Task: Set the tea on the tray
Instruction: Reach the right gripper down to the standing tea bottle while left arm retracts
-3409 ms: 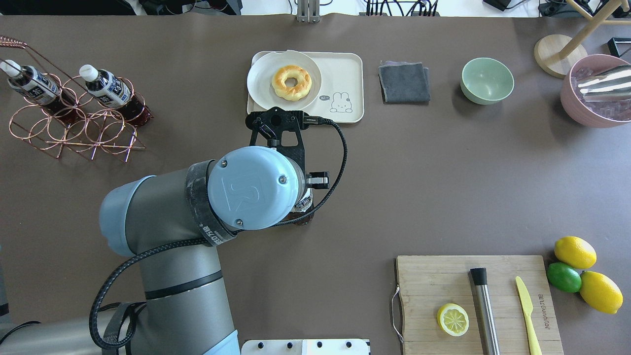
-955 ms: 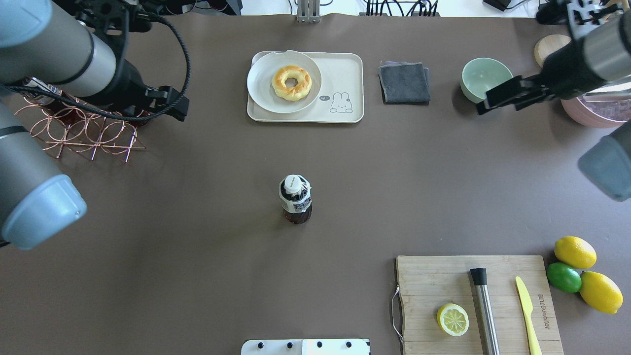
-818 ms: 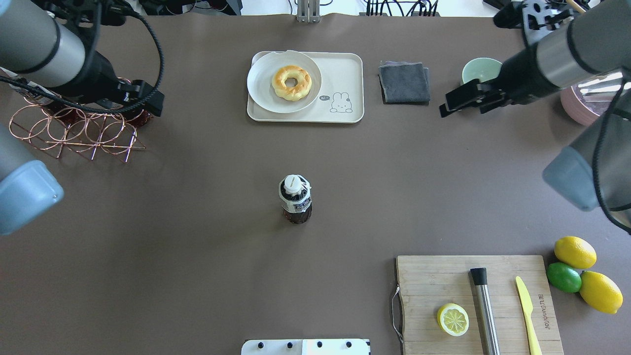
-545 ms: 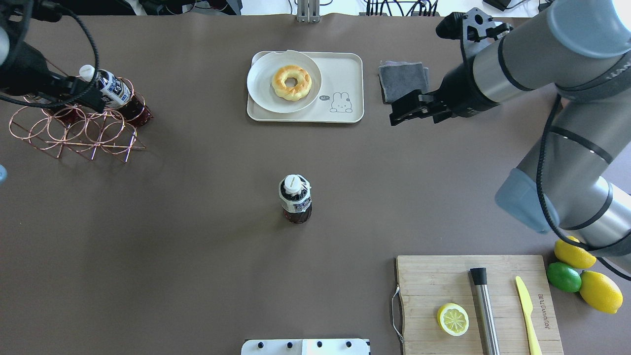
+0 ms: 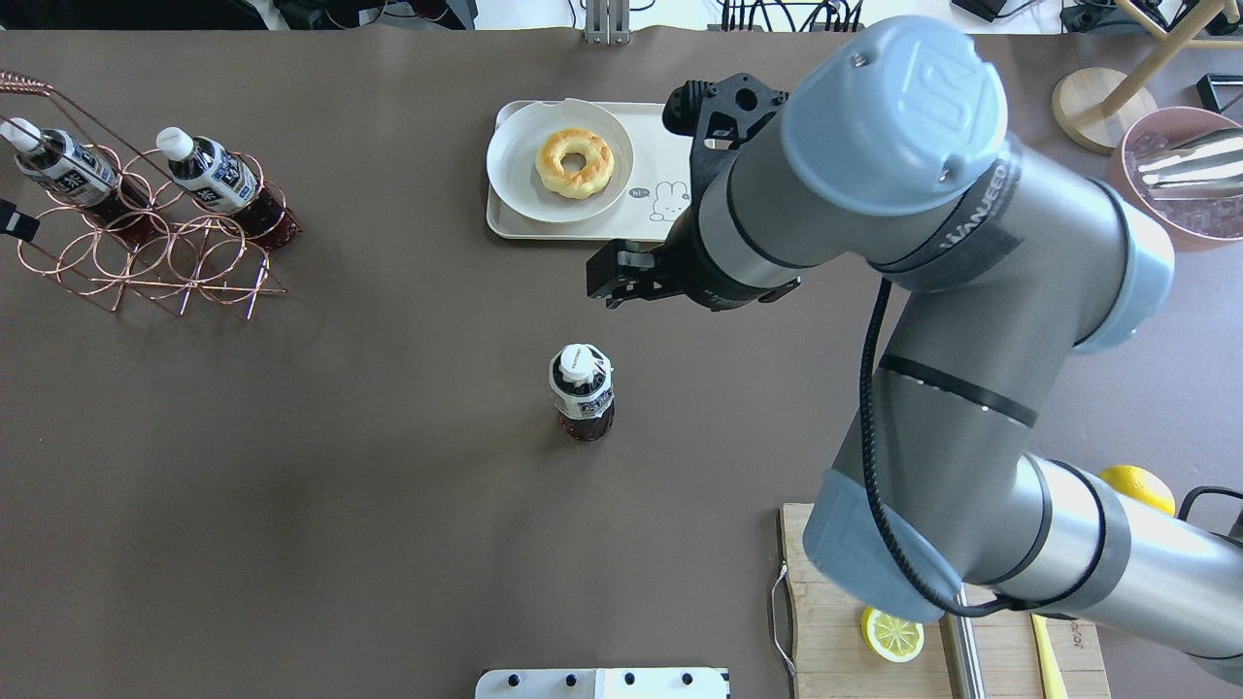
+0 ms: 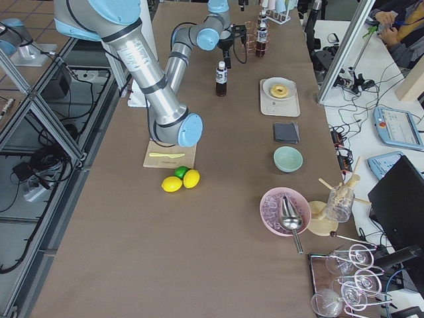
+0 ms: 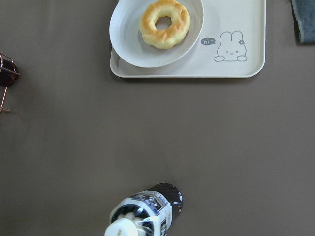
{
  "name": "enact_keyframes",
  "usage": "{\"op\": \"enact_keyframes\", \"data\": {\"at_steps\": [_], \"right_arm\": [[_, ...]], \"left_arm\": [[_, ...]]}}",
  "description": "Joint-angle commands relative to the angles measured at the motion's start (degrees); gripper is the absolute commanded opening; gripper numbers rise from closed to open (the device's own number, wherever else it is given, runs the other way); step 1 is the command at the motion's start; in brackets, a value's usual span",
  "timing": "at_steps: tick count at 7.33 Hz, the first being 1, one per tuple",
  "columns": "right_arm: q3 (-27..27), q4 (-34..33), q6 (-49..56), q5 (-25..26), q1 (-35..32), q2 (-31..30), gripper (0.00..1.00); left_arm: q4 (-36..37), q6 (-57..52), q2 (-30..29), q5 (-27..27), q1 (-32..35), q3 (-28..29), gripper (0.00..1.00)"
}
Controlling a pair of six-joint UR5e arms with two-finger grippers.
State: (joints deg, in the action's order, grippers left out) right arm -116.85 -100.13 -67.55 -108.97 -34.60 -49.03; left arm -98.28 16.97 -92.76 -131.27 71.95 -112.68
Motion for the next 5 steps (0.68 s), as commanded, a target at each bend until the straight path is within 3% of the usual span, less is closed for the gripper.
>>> {"op": "enact_keyframes", "data": {"at_steps": [1, 3, 5], "right_arm": [[1.79, -4.18, -8.64, 4.55, 5.59, 4.72, 0.96], [9.67, -5.25, -8.57, 4.82, 6.73, 10.25, 0.94], [12.68, -5.08, -7.69, 5.35, 6.91, 10.27, 0.9]], "left_arm": [[-5.41, -1.51, 4.86, -1.71, 1.97, 0.88, 0.97], [-9.37, -1.59, 8.63, -3.54, 3.1, 0.88, 0.97], [-11.31, -1.33, 10.23, -3.82, 3.46, 0.18, 0.97]]}}
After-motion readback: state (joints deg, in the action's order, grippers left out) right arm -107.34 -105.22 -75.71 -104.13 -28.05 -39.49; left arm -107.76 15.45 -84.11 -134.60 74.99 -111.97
